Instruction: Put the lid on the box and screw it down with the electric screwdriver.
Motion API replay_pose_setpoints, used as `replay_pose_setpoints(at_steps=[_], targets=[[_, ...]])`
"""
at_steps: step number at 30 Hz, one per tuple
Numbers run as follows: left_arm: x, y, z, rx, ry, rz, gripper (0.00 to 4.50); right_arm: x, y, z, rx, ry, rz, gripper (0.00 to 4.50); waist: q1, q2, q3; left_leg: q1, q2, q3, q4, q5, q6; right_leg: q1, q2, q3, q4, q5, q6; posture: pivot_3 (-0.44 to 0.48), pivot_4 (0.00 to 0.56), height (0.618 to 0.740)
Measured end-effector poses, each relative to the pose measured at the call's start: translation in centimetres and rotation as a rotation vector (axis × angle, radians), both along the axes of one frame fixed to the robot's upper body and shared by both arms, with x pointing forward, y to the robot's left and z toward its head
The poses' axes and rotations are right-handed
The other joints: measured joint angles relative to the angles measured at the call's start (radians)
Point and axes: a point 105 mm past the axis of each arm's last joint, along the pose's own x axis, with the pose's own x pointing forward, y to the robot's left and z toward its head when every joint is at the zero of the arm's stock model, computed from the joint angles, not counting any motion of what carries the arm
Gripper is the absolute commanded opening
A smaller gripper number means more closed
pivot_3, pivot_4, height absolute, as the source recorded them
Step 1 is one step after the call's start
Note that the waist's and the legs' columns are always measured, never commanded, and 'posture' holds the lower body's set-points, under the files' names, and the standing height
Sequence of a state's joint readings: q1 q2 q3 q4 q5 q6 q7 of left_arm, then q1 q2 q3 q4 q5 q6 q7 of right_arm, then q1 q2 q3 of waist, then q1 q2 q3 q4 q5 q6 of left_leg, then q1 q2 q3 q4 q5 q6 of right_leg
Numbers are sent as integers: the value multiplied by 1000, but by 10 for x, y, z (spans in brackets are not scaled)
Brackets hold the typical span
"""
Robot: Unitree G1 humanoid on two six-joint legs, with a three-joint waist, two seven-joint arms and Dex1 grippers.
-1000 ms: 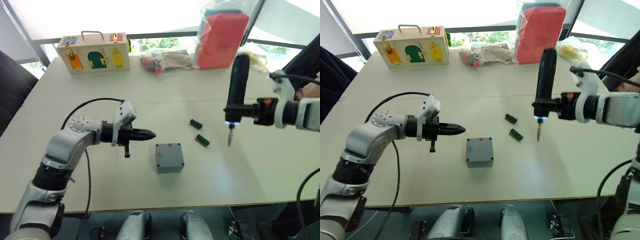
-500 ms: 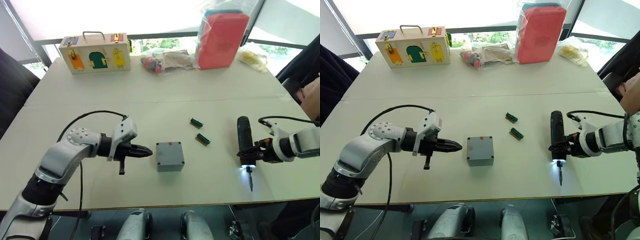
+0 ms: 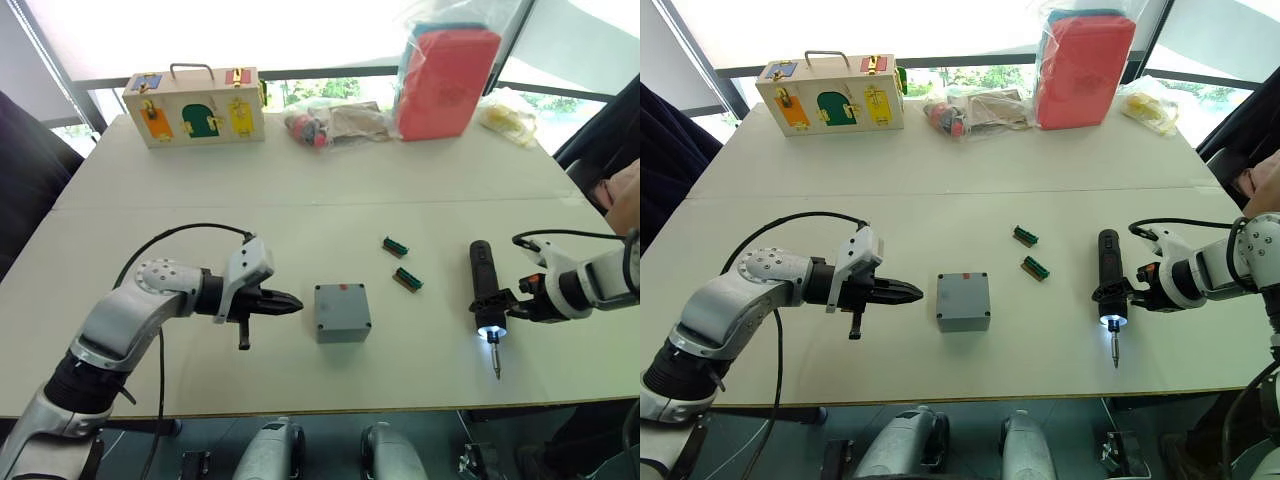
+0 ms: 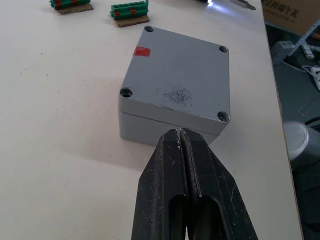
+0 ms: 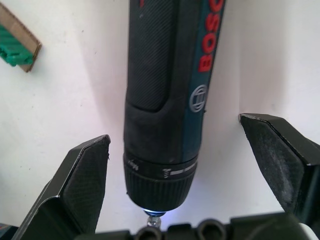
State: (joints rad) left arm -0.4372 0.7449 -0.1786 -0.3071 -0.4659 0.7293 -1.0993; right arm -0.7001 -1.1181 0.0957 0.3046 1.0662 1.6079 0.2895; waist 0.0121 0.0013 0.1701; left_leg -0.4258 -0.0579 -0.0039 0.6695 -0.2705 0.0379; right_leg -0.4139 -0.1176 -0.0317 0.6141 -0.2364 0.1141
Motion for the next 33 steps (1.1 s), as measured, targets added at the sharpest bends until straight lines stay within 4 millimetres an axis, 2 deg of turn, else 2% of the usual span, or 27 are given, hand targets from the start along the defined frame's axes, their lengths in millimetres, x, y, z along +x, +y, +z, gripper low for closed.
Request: replay_pose_setpoints(at_steps=[2, 3, 4, 5, 8, 11, 13, 15, 19, 24, 29, 33], targets=[[2, 3, -1, -4, 9, 14, 0, 4, 1, 7, -11, -38, 13, 4460, 0, 1, 1, 0, 0, 0, 0, 0, 0, -1, 0, 0, 1, 0, 0, 0, 150, 740], [5, 6, -2, -8, 17, 31, 0, 12, 7, 23, -8, -118, 47, 4460, -1, 2, 1, -1, 0, 0, -1, 0, 0, -2, 0, 0, 1, 0, 1, 0, 150, 740], [5, 6, -2, -9, 17, 34, 0, 14, 8, 28, -8, -142, 58, 4460, -2, 2, 1, -1, 0, 0, -1, 0, 0, -3, 1, 0, 1, 0, 1, 0, 150, 740], [6, 7, -2, -9, 19, 37, 0, 17, 13, 43, -17, -211, 92, 4460, -2, 2, 1, -1, 0, 0, -2, 0, -1, -3, 1, 0, 1, 0, 1, 0, 150, 740], [6, 10, -7, -7, 37, 52, 0, 18, 23, 79, -94, -391, 226, 4460, 0, 2, 1, -1, 0, 0, -3, 0, -1, -4, 1, 0, 1, 0, 1, 0, 150, 740], [9, 10, -13, 12, 33, 58, 0, 14, 46, 90, -99, -508, 375, 4460, 0, 2, 1, 0, 0, 0, -2, 0, -1, -2, 1, 0, 1, 0, 1, 0, 150, 740], [13, 5, -21, 27, 28, 56, 0, 2, 77, 80, -58, -565, 544, 4460, 1, 1, 1, 0, 0, 0, -1, 0, 0, -1, 1, 0, 1, 1, 3, 0, 150, 740], [15, -5, -30, 26, 35, 40, 0, -18, 112, 59, -2, -584, 726, 4460, 3, 1, 1, 0, 0, -1, 0, 0, 0, -1, 1, 0, 1, 1, 3, 0, 150, 740], [22, -14, -38, 45, 22, 27, 0, -44, 146, 23, 37, -583, 894, 4460, 1, 0, 1, 0, 0, -1, 0, 0, -1, -1, 0, 0, 1, 1, 3, 0, 150, 740], [31, -19, -39, 67, -16, 12, 0, -47, 166, -4, 64, -589, 912, 4460, 1, 0, 1, 0, 0, -1, 0, 1, -1, -2, 1, 0, 3, 1, 3, 0, 150, 740], [38, -24, -42, 61, -23, -5, 0, -52, 178, -14, 120, -579, 914, 4460, 4, -1, 1, 0, -1, -2, 0, 1, -1, -1, 0, 0, 3, 1, 3, 0, 150, 740], [52, -32, -39, 40, -58, 1, 0, -65, 191, -15, 201, -549, 915, 4460, 2, -1, 1, 0, -1, -2, 1, 1, -1, -1, 0, 0, 3, 1, 3, 0, 150, 740]])
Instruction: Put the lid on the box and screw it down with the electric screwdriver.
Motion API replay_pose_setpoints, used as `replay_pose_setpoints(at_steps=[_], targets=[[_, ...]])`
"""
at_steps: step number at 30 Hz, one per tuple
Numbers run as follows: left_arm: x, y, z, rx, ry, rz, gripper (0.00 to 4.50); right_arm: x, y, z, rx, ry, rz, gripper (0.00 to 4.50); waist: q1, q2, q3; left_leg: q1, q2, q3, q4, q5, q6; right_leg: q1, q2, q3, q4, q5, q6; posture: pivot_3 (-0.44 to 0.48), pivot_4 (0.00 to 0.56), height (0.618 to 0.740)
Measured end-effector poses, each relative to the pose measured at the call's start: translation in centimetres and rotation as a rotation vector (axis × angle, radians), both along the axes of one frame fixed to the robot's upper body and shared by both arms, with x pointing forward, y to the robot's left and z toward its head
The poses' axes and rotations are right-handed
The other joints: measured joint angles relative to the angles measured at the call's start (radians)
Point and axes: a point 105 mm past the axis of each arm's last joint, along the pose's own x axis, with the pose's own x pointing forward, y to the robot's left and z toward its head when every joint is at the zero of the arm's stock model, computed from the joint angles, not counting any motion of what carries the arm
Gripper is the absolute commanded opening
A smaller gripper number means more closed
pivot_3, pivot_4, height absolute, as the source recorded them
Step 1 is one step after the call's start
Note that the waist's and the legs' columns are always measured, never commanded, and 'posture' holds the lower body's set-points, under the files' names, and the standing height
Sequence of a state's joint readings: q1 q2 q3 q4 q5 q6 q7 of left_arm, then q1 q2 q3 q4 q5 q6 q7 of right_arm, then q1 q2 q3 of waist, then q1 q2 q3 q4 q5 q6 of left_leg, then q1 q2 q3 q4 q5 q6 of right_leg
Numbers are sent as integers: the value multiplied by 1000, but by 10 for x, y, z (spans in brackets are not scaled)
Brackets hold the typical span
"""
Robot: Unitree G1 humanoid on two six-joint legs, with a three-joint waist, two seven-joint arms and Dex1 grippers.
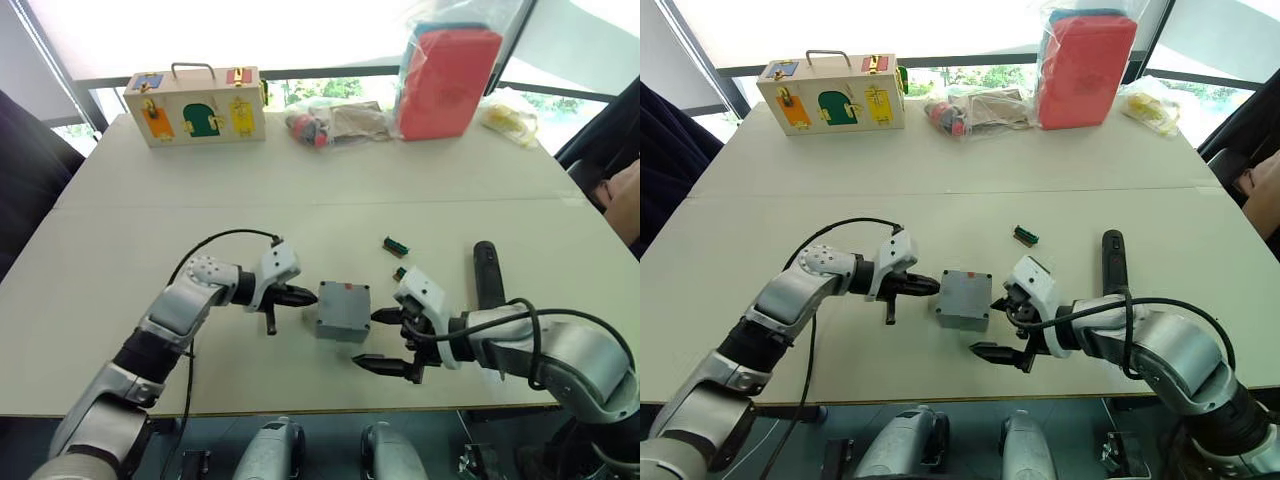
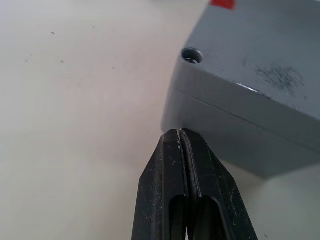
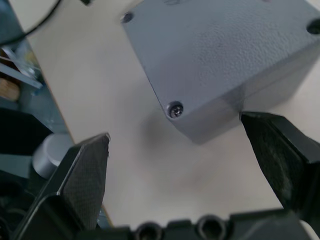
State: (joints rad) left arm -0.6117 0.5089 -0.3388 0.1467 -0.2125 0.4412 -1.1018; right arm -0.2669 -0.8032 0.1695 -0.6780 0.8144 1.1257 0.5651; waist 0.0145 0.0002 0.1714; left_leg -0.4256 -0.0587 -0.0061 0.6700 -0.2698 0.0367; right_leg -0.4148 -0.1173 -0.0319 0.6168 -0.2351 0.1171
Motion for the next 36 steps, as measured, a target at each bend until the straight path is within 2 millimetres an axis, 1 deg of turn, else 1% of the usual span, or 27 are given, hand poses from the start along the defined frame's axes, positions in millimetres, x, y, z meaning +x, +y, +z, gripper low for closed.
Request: replay_pose_setpoints(at_steps=[3, 5, 8, 10, 11, 13, 15, 17, 19, 21, 23, 25, 27, 28, 31, 33, 36], targets=[[6, -7, 3, -13, -37, -8, 0, -8, 5, 4, 34, 16, 15, 4460, -1, 0, 0, 0, 0, 0, 0, 0, 0, 0, 0, 0, 0, 0, 0, 0, 150, 740], [9, -5, 2, -2, -57, 5, 0, -12, 3, 8, 35, 17, 8, 4460, -1, 0, 0, 0, 0, 0, 0, 0, 0, 0, 0, 0, 0, 0, 0, 0, 150, 740], [11, 7, 1, 32, -68, 28, 0, -14, -11, 11, -18, 10, -11, 4460, -2, 0, 0, 0, 0, 0, 0, 0, 0, -1, 0, 0, 1, 0, 0, 0, 150, 740], [9, 24, -2, 66, -65, 53, 0, -10, -27, 16, -86, -15, -26, 4460, -3, 0, 0, 0, 0, 0, 0, 0, 0, -1, 0, 0, 1, 0, 0, 0, 150, 740], [6, 29, -4, 78, -57, 54, 0, -8, -30, 18, -98, -31, -27, 4460, -4, 0, 0, 0, 0, 0, 0, 0, 0, -1, 0, 0, 1, 0, 0, 0, 150, 740], [-7, 41, -9, 101, -21, 51, 0, 8, -38, 25, -111, -93, -43, 4460, -5, 0, 0, 0, 0, 0, -1, 0, 0, -1, 0, 0, 1, 0, 0, 0, 150, 740], [-23, 46, -11, 123, 5, 18, 0, 22, -41, 29, -117, -149, -48, 4460, -5, 0, 0, 0, 0, 0, -1, 0, 0, -1, 0, 0, 1, 0, 0, 0, 150, 740], [-38, 46, -14, 131, 38, -11, 0, 32, -42, 26, -129, -177, -34, 4460, -1, 0, 0, 0, 0, 0, -1, 0, 0, 0, 0, 0, 0, 0, 0, 0, 150, 740], [-48, 40, -17, 113, 69, -27, 0, 34, -39, 17, -148, -188, 17, 4460, 1, 0, 0, 0, 0, 0, 0, 0, 0, 0, 0, 0, 0, 0, 0, 0, 150, 740], [-52, 34, -18, 96, 74, -25, 0, 31, -35, 8, -154, -176, 69, 4460, 2, 0, 0, 0, 0, 0, 0, 0, 0, 1, -1, 0, 0, 0, 0, 0, 150, 740], [-53, 24, -20, 68, 82, -24, 0, 27, -30, 5, -144, -171, 116, 4460, 1, 0, 0, 0, 0, 0, 1, 0, 0, 1, 0, 0, 1, 0, 0, 0, 150, 740], [-50, 13, -20, 36, 73, -11, 0, 25, -29, 6, -135, -164, 136, 4460, 1, 0, 0, 0, 0, 0, 2, 0, 0, 1, 0, 0, 1, 0, 0, 0, 150, 740], [-41, -3, -18, 10, 46, 8, 0, 22, -28, 6, -125, -149, 151, 4460, 4, 0, 0, 0, 0, -1, 5, -1, 1, 2, 0, -1, 2, 0, 0, 0, 150, 740], [-38, -7, -16, 3, 36, 13, 0, 21, -29, 6, -126, -145, 152, 4460, 4, 0, 0, 0, 0, -1, 6, -1, 1, 2, 0, -1, 2, 0, 0, 0, 150, 740], [-28, -14, -5, -8, -6, 20, 0, 16, -33, 3, -131, -122, 149, 4460, 1, 0, 0, 0, 0, -1, 8, -1, 2, 3, 0, -1, 2, 0, 0, 0, 150, 740], [-22, -20, -2, -18, -17, 22, 0, 13, -37, 2, -134, -100, 142, 4460, 3, 0, 0, 0, 0, -1, 9, -2, 3, 4, 0, -1, 2, 0, 0, 0, 150, 740], [-20, -27, -1, -23, -18, 6, 0, 13, -42, 2, -137, -100, 118, 4460, 2, 0, 0, 0, 0, -1, 10, -2, 4, 4, 0, -1, 2, 0, 0, 0, 150, 740]])
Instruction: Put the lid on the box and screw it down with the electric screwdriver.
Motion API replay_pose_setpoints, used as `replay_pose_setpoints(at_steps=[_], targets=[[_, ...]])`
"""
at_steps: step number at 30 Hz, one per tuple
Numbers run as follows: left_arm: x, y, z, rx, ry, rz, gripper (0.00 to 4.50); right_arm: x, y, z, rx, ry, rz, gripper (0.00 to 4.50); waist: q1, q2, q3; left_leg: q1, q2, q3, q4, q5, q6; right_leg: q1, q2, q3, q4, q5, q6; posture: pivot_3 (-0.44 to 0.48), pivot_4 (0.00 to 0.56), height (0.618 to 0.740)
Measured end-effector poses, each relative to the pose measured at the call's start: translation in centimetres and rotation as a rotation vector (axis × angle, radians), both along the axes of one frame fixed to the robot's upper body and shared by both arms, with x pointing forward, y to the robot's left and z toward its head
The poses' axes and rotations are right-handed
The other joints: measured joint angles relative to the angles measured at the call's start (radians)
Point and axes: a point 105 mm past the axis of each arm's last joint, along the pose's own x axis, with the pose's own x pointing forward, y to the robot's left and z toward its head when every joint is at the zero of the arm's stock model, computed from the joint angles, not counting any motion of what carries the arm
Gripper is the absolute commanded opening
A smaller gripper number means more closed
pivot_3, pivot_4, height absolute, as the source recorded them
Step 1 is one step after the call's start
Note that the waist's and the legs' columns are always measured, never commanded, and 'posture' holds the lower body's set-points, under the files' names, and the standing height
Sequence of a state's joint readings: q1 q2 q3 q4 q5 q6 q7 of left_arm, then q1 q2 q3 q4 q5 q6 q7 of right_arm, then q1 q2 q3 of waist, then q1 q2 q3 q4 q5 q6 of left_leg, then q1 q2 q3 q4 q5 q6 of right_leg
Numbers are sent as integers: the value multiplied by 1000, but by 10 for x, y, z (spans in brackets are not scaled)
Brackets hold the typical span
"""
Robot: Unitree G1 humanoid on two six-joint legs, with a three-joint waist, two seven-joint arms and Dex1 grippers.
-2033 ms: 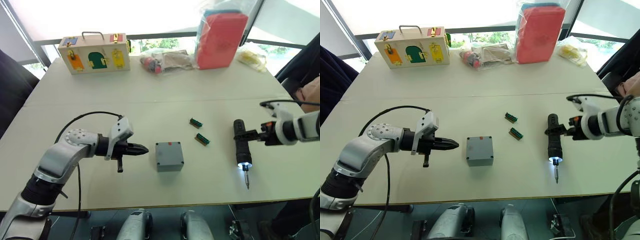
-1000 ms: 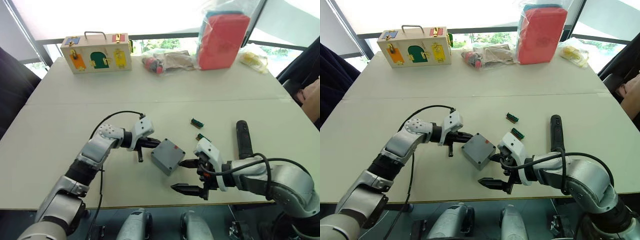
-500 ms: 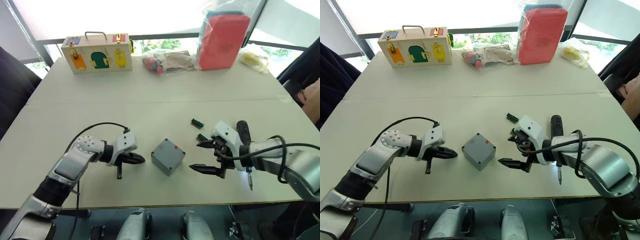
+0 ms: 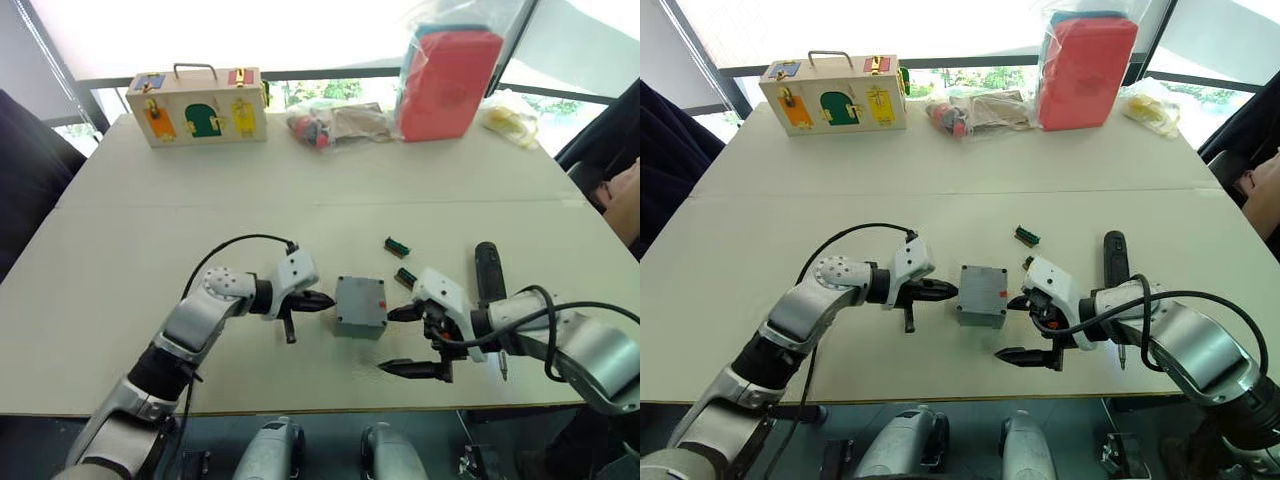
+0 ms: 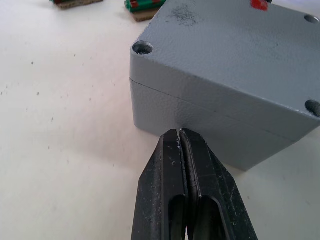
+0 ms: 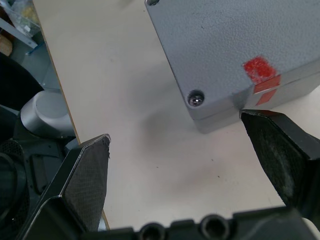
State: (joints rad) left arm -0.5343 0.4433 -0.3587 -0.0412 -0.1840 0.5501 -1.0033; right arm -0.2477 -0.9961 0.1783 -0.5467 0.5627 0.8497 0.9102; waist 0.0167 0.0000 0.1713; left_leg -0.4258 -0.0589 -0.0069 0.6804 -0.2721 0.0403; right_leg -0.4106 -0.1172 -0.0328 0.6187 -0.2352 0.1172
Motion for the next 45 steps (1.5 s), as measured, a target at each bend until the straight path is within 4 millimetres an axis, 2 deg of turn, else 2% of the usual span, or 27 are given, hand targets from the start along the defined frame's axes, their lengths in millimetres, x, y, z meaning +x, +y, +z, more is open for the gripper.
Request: replay_pose_setpoints(at_steps=[6, 15, 27, 31, 36, 40, 45], targets=[[-5, -6, 1, 1, 3, -60, 0, 5, -12, -2, -7, -15, -58, 4460, 0, 0, 0, 0, 0, 0, 0, 0, 0, 0, -1, 0, 0, 0, 0, 0, 150, 740], [-13, -12, -4, 8, 29, -127, 0, 7, -17, 4, -6, -47, -75, 4460, 0, 0, 0, 0, 0, 0, 0, 0, 0, 0, -1, 1, 0, 0, 0, 0, 150, 740], [-22, 5, -12, 28, 57, -113, 0, -4, -15, 14, -17, -33, 16, 4460, -1, 0, 0, 0, 1, 0, 0, 0, 0, 0, -2, 1, 0, 0, 0, 0, 150, 740], [-22, 22, 1, -4, 67, -56, 0, -3, -29, 34, -38, -83, -4, 4460, -1, 0, 0, 0, 1, 0, 0, -1, 0, 0, -2, 1, 0, 0, 0, 0, 150, 740], [-17, 39, 20, -105, 97, 12, 0, 2, -37, 58, 18, -132, -31, 4460, -2, 0, 0, 0, 1, 0, 0, -1, 0, 0, -2, 1, -1, 0, 0, 0, 150, 740], [-9, 45, 27, -122, 90, 38, 0, 14, -46, 66, 37, -150, -83, 4460, 0, 0, 0, 0, 1, 0, 0, -1, 0, 0, -2, 1, -1, 0, 0, 0, 150, 740], [-4, 42, 34, -123, 65, 32, 0, 25, -47, 70, 50, -176, -112, 4460, -3, 0, 0, 0, 1, 0, 0, 0, 0, 0, -2, 1, -1, 0, 0, 0, 150, 740]])
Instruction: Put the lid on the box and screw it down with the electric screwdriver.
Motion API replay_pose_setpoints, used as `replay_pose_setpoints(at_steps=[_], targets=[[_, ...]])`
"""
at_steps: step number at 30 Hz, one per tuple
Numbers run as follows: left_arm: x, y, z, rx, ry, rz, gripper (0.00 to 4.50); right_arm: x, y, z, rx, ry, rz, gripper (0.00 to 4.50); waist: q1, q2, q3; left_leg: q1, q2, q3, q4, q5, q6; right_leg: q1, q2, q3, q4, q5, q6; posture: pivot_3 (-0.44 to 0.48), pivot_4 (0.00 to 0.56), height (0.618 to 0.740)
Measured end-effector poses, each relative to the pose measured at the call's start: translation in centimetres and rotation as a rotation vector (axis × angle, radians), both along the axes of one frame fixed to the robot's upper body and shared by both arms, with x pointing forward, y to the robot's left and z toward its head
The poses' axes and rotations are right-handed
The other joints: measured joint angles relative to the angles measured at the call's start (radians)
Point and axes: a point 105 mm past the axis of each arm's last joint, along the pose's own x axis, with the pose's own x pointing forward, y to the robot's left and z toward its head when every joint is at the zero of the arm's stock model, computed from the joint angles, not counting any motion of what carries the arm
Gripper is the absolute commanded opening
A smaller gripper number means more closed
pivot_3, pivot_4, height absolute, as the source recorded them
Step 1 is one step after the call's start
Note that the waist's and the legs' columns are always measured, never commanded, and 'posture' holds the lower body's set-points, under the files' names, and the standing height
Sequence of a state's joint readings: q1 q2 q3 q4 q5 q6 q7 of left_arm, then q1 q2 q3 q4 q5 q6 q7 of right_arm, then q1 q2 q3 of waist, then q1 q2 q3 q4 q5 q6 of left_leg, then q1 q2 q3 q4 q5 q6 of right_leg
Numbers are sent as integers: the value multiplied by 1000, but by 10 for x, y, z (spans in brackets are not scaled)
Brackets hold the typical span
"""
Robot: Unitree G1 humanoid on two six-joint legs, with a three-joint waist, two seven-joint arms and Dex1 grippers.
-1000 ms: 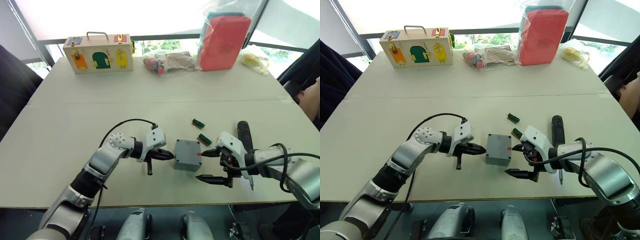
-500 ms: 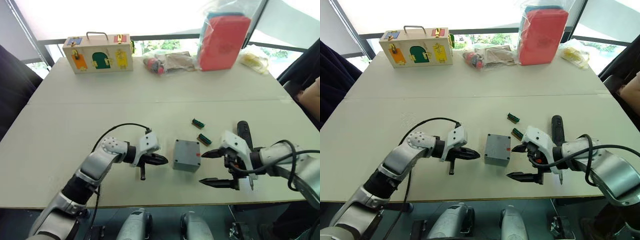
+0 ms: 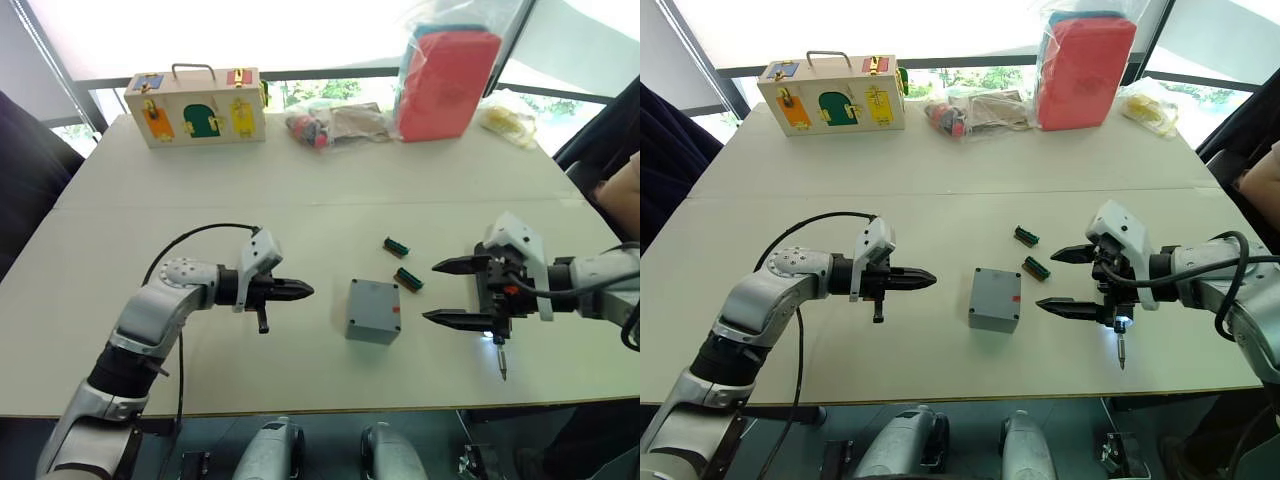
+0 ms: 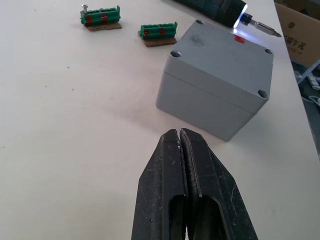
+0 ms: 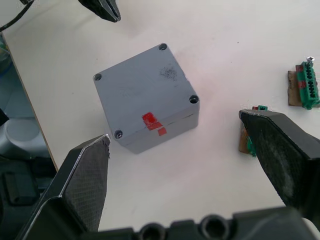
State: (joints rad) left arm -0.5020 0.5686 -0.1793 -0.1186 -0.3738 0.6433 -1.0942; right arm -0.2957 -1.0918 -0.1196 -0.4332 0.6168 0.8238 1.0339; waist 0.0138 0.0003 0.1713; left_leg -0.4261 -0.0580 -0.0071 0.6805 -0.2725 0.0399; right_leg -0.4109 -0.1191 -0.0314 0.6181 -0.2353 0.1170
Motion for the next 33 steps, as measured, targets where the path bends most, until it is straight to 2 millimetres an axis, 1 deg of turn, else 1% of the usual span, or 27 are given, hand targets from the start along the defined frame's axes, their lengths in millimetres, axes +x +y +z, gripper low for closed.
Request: replay_pose_setpoints(at_steps=[2, 4, 8, 12, 16, 23, 33], targets=[[0, -1, 1, 3, -11, -5, 0, 5, -2, -2, -24, -26, -16, 4460, 1, 0, 0, 0, 0, 0, 0, 0, 0, 0, 0, 0, 0, 0, 0, 0, 150, 740], [0, -3, -3, 25, -17, -18, 0, 10, -2, -9, -51, -55, -28, 4460, 1, 0, 0, 0, 0, 0, 0, 0, -1, 0, 0, 0, 0, 0, 0, 0, 150, 740], [-5, -10, -17, 77, -2, -59, 0, 14, 8, -25, -65, -71, -17, 4460, 1, 0, 0, 0, 0, 0, 0, 1, -2, 0, 0, 0, 0, 0, 0, 0, 150, 740], [-9, -15, -22, 93, 1, -95, 0, 16, 14, -32, -78, -102, -10, 4460, 1, 0, 0, 0, 0, 0, 0, 1, -3, 0, 0, 0, 0, 0, 0, 0, 150, 740], [-12, -23, -24, 81, 6, -121, 0, 18, 18, -35, -76, -125, -12, 4460, 1, 0, 0, 0, 0, 0, 0, 1, -2, 0, 1, 0, 0, 0, 0, 0, 150, 740], [-23, -45, -30, 52, 25, -199, 0, 21, 28, -36, -77, -182, 11, 4460, 0, 0, 0, 0, 0, 0, 0, 1, -2, 0, 2, 0, 1, 0, 0, 0, 150, 740], [-24, -48, -30, 47, 22, -203, 0, 28, 32, -35, -76, -220, 21, 4460, 1, 0, 0, 0, -1, 0, 0, 1, -2, 0, 2, -1, 1, 0, 0, 0, 150, 740]])
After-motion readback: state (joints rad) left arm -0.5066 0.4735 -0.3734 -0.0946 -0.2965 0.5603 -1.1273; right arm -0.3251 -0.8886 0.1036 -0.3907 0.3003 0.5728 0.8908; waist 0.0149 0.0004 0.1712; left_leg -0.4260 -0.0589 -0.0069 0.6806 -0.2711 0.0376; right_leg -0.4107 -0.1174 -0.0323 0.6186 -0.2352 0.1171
